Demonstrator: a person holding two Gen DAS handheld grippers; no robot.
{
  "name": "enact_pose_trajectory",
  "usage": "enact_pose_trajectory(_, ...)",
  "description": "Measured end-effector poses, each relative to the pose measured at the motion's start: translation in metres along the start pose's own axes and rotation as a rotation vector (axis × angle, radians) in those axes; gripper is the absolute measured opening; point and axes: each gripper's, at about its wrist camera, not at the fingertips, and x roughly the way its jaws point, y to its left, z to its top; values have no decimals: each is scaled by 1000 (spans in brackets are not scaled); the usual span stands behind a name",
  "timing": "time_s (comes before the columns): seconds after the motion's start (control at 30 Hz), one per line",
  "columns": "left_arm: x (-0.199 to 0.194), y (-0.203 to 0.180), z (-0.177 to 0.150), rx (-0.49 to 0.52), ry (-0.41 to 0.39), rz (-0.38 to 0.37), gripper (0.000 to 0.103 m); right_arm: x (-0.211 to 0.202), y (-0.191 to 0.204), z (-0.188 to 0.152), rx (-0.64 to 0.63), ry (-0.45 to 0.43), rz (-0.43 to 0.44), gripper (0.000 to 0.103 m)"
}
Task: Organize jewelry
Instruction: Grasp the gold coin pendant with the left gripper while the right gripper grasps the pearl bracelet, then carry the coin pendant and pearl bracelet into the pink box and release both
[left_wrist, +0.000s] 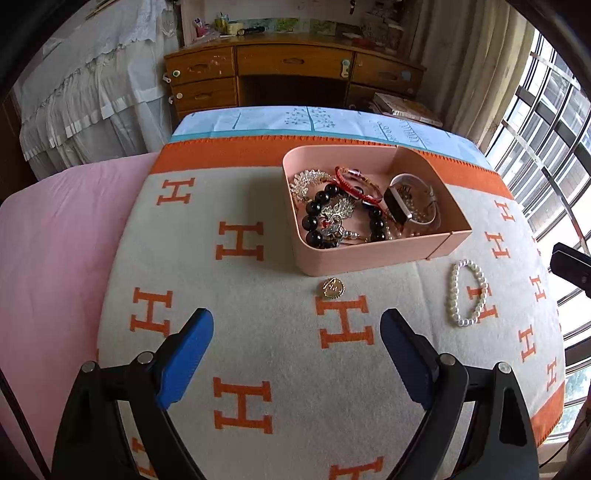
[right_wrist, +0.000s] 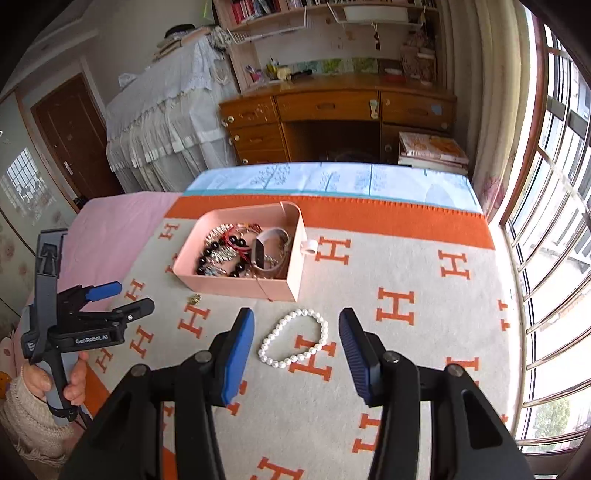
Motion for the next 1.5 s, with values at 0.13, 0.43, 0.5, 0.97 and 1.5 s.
enact_pose_trajectory(0.13, 26, -6, -3, 35, 38, -3, 91, 50, -12, -10, 7, 100, -26, 45)
enact_pose_trajectory(0.43, 51, -20, 2, 83, 50, 20, 85, 98, -13, -24, -37, 162, -49, 31)
enact_pose_trajectory(0.5, 55, -22, 5, 90, 50, 23, 80, 102, -11, -27, -54, 168, -55, 25)
enact_pose_trajectory(0.97, 69, -29, 15, 105, 56, -1, 40, 93, -8, -45, -102, 84, -48, 8)
enact_pose_trajectory(1.5, 29, -28, 2, 87, 6, -8, 17, 74, 1, -51, -73, 89, -11, 8)
